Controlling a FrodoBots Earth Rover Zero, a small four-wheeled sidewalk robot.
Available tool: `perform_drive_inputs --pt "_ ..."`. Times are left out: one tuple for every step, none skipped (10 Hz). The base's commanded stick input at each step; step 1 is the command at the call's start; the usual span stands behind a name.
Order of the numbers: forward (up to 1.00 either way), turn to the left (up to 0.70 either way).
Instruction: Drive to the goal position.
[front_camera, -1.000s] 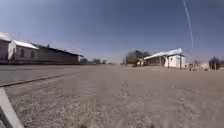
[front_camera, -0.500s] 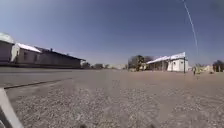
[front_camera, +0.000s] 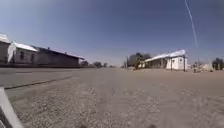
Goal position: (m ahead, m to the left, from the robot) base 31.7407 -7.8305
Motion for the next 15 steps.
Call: perform_drive_inputs --pt "0.70 0.00" --pt "0.70 0.00" --pt "0.70 0.00" --pt "0.70 0.00" --pt "0.70 0.00" --pt "0.70 0.00" --pt "0.70 0.00" --pt "0.70 0.00" --pt "0.70 0.00" --pt "0.70 0.00" --pt "0.70 0.00" --pt "0.70 0.00" --pt "0.70 0.00" --pt "0.70 0.00" --pt "0.70 0.00"
